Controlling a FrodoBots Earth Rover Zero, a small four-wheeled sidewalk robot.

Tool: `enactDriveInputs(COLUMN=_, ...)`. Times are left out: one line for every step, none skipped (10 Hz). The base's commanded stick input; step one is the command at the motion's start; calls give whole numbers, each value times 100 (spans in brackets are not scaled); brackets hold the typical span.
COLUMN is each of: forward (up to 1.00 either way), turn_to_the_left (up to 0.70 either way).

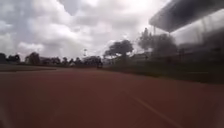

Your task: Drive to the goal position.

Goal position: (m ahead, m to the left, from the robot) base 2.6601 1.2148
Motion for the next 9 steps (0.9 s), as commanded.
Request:
enactDriveInputs(forward=70, turn_to_the_left=0)
enactDriveInputs(forward=70, turn_to_the_left=0)
enactDriveInputs(forward=70, turn_to_the_left=0)
enactDriveInputs(forward=70, turn_to_the_left=0)
enactDriveInputs(forward=70, turn_to_the_left=0)
enactDriveInputs(forward=70, turn_to_the_left=0)
enactDriveInputs(forward=70, turn_to_the_left=0)
enactDriveInputs(forward=70, turn_to_the_left=0)
enactDriveInputs(forward=70, turn_to_the_left=0)
